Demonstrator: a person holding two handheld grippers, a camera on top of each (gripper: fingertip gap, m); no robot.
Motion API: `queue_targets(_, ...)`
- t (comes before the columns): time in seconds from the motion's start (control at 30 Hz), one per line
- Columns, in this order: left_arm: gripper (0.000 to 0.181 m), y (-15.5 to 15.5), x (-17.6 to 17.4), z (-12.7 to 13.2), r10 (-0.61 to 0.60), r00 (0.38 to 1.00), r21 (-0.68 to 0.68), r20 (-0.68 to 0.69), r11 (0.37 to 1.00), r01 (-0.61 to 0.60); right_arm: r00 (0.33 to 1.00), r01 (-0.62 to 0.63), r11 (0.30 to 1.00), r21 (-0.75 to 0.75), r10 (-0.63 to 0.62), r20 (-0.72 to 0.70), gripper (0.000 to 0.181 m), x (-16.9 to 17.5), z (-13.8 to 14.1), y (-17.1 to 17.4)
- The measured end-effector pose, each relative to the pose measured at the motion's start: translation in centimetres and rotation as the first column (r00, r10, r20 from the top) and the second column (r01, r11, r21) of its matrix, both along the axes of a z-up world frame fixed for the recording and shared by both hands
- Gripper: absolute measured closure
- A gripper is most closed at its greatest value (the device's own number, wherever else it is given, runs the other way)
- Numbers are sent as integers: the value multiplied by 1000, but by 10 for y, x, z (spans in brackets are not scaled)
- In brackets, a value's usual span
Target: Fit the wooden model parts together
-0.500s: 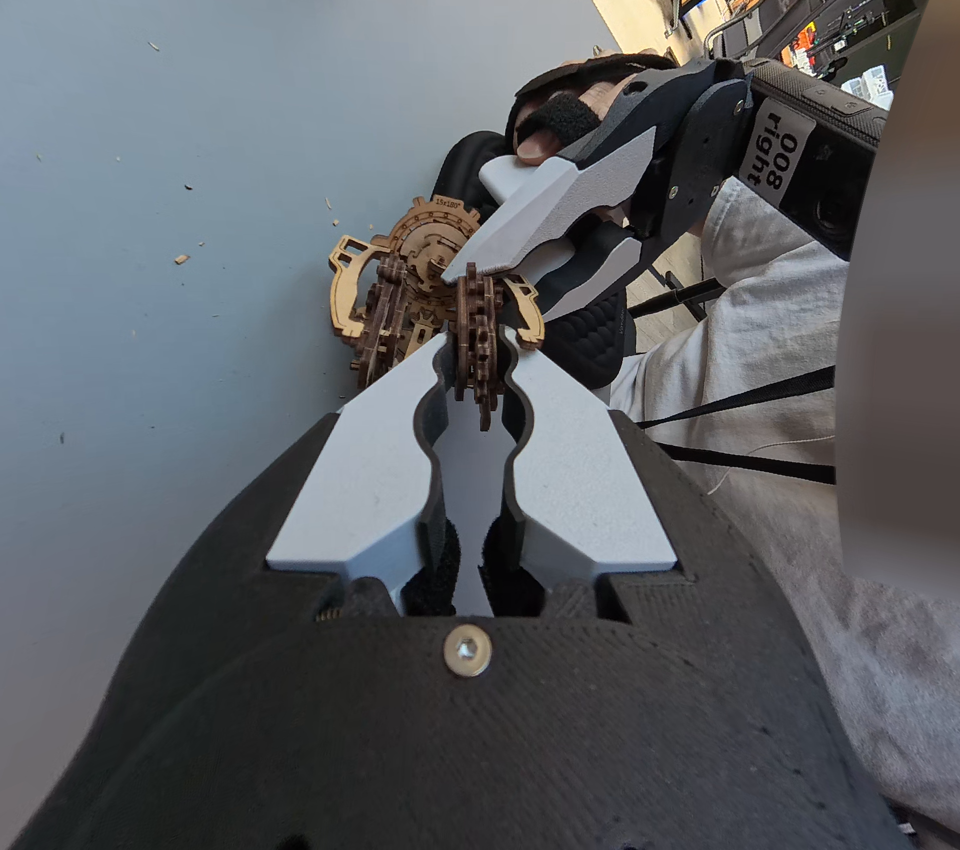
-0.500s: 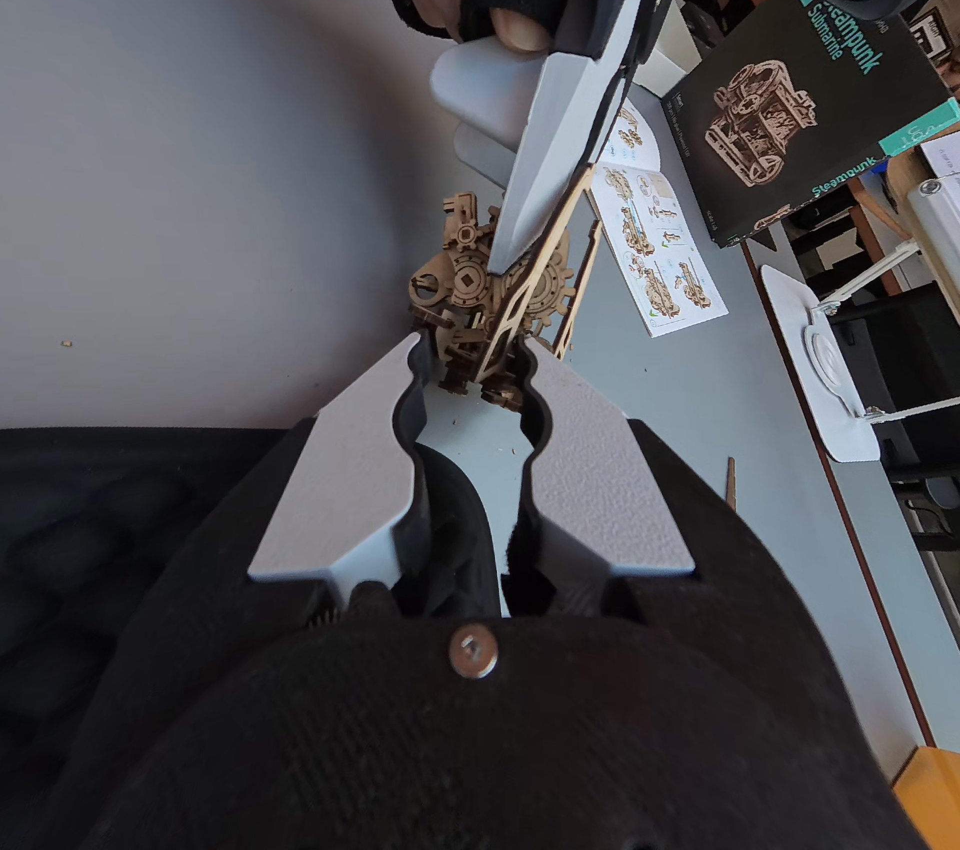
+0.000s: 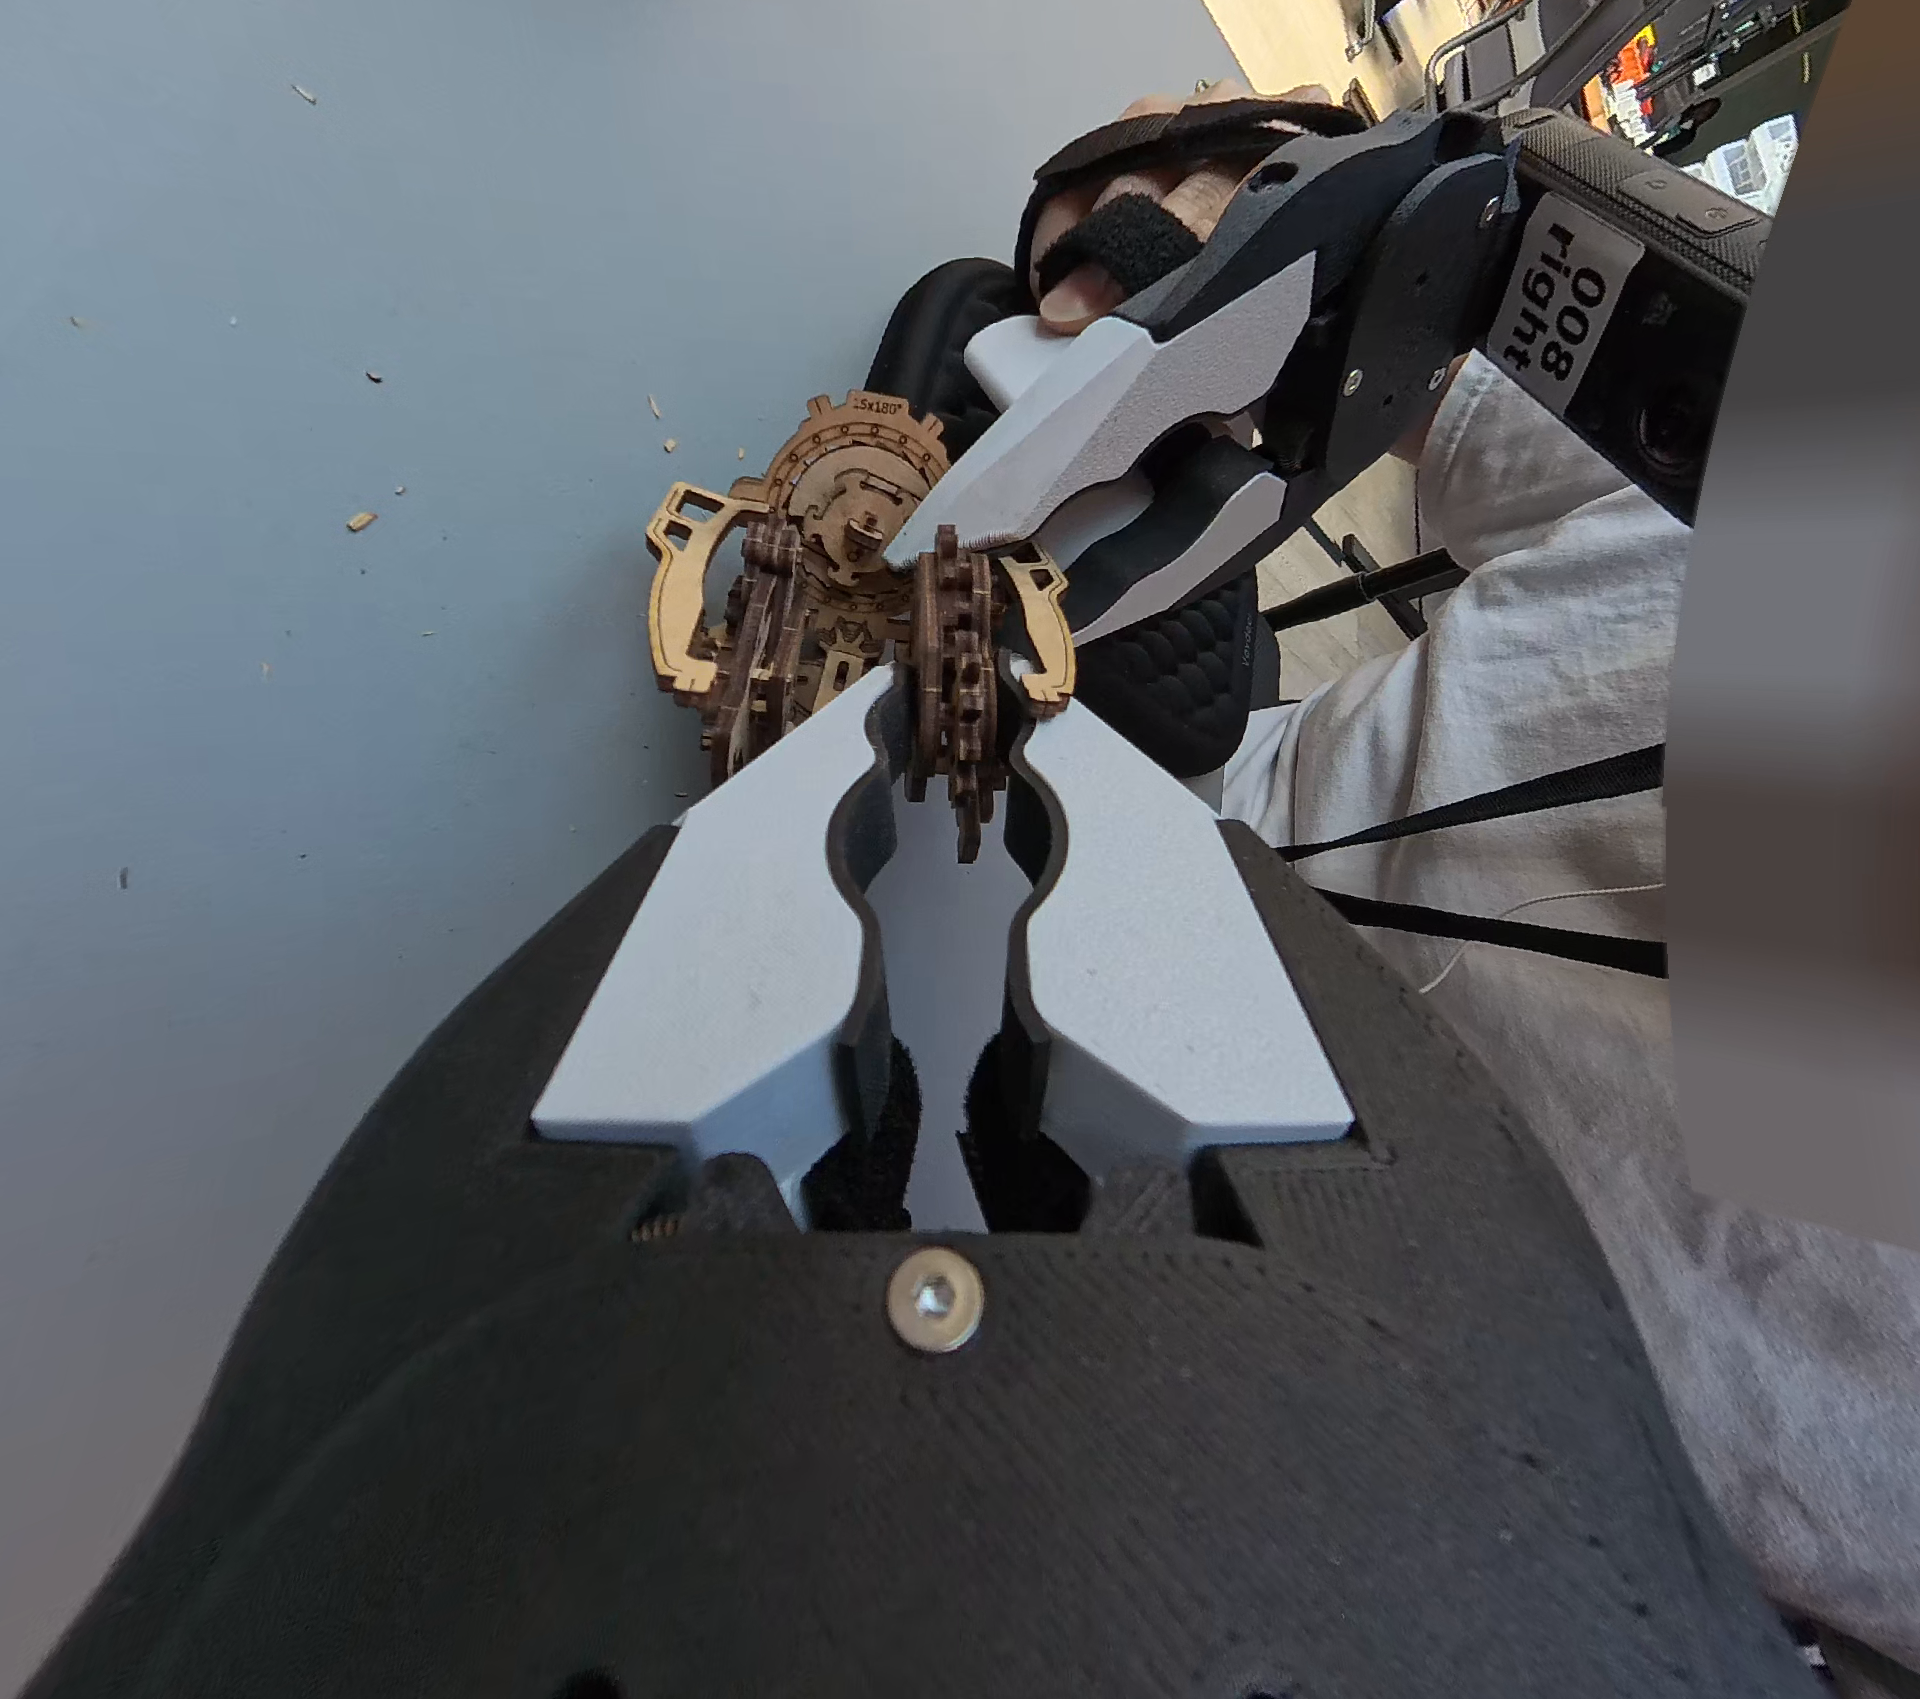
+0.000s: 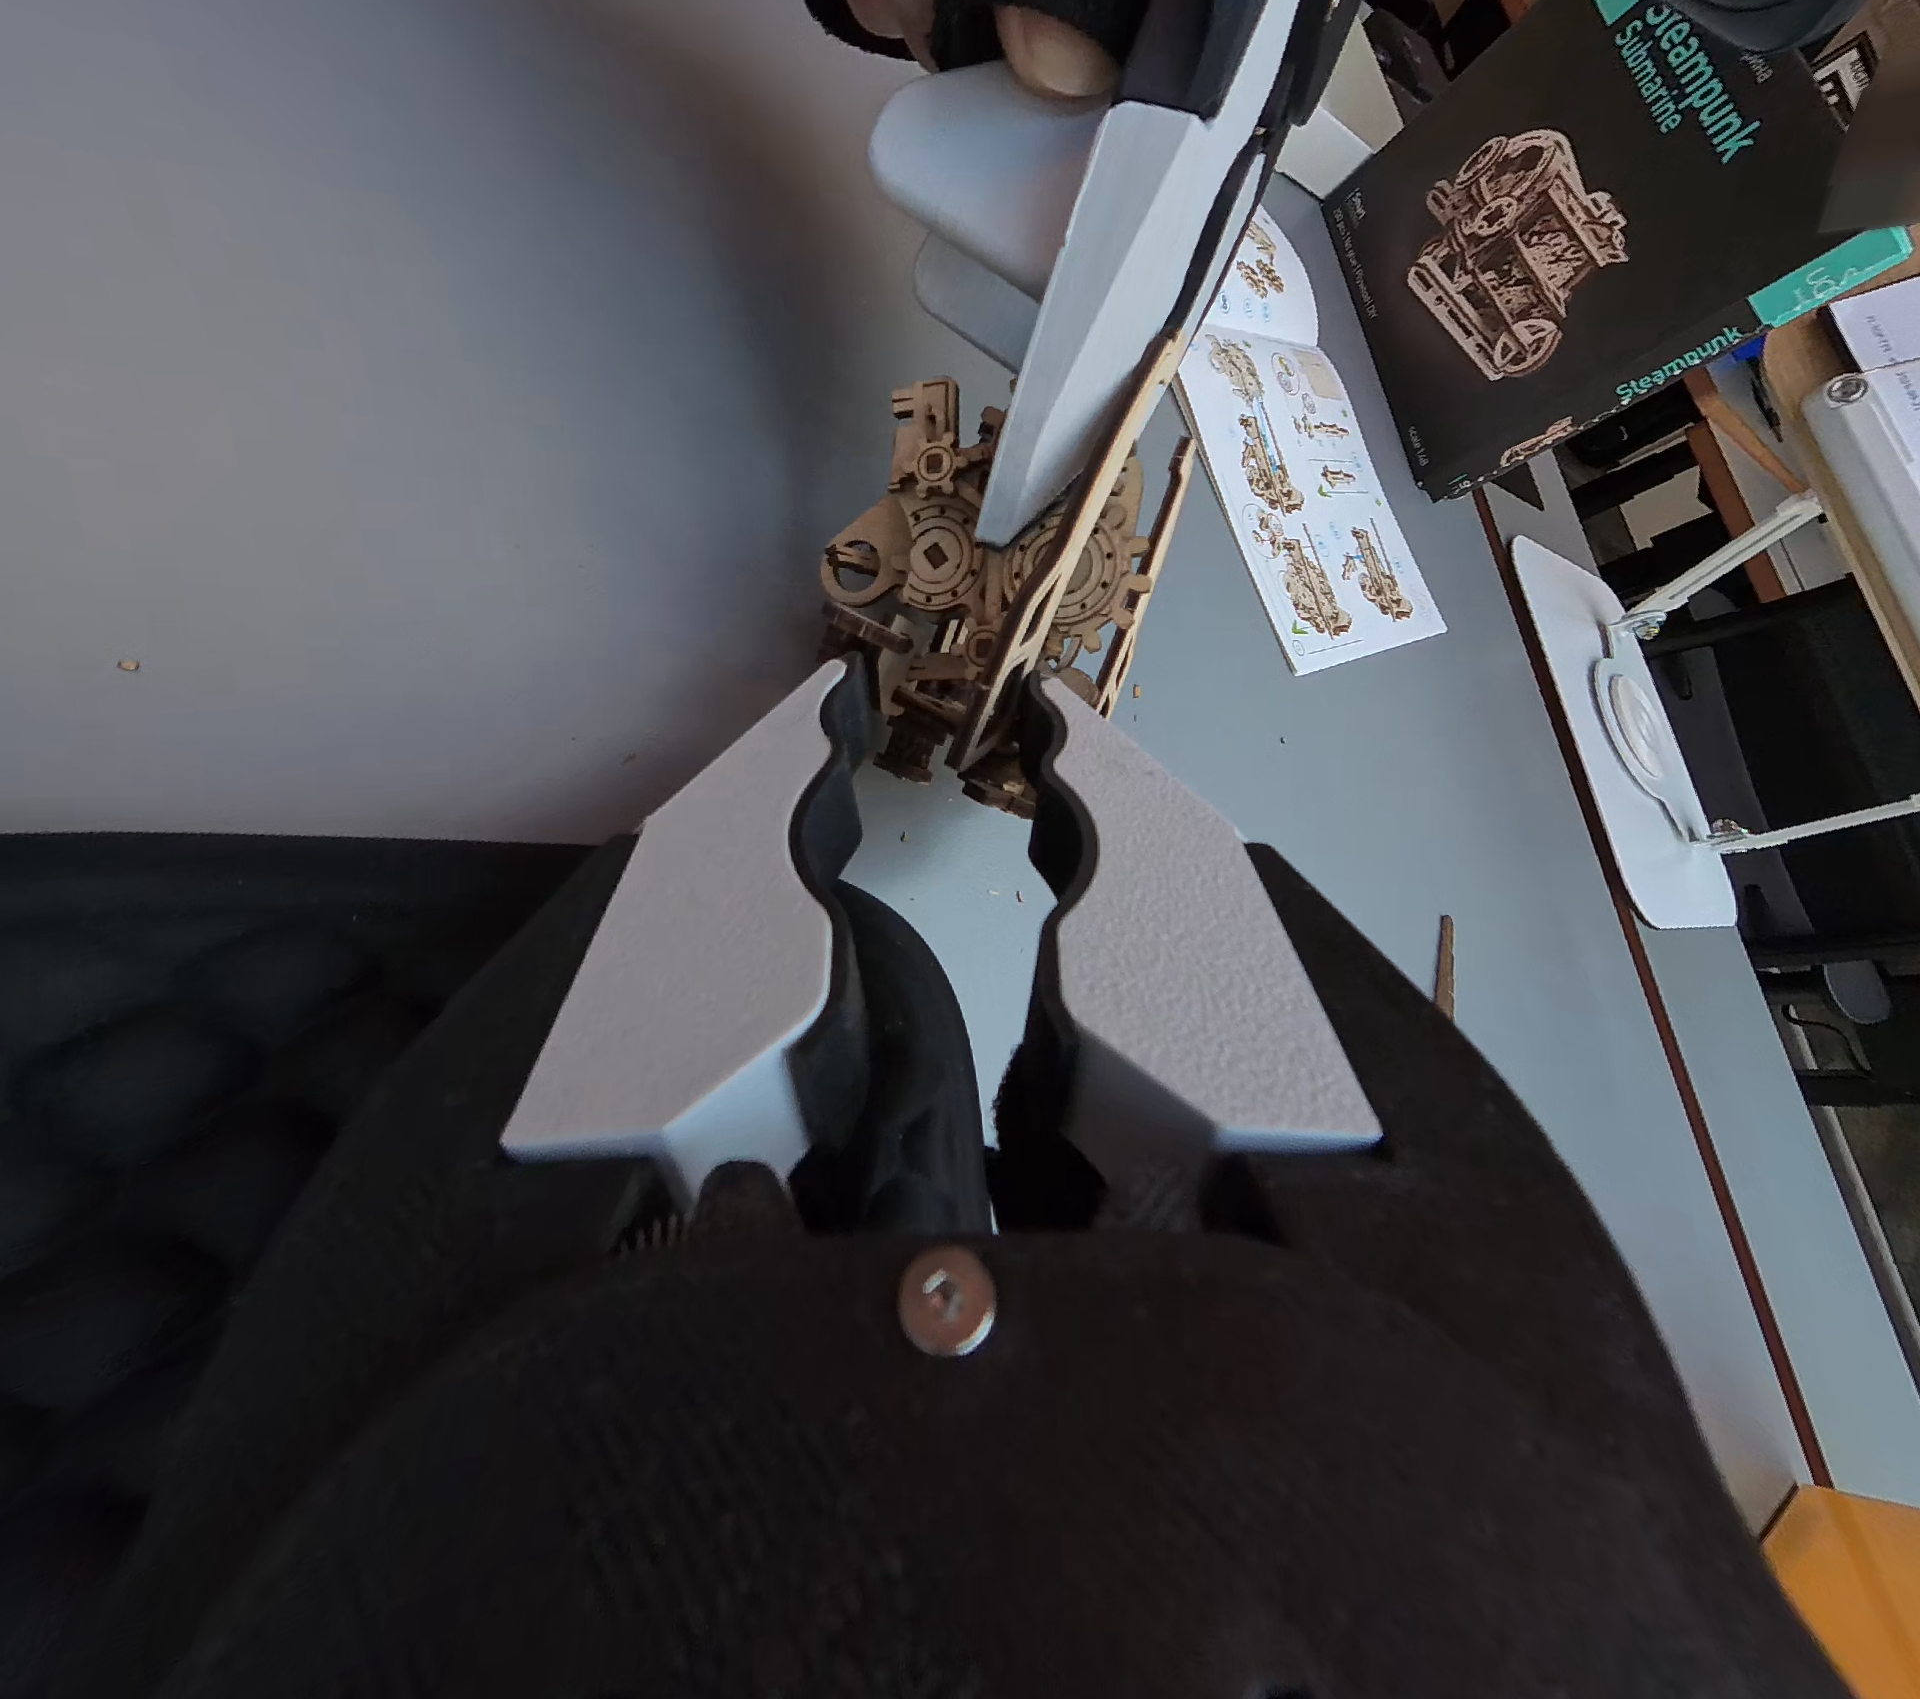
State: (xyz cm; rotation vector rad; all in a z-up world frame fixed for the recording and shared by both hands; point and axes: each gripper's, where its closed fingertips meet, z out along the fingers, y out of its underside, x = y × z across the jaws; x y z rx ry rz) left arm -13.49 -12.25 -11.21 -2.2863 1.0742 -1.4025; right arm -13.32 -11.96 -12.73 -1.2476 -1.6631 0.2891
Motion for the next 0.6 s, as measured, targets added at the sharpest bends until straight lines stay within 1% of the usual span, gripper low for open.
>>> queue_targets(0.33,168,0,0,-1,-6,1000,2,3,1000,6,1000,-8,1000,26,8,13,155,1,-1,0)
queue_targets(0.6,168,-1,0,-1,-9,1000,4,-15,1000,9,999,-26,999,46,25,23,152,1,-1,1)
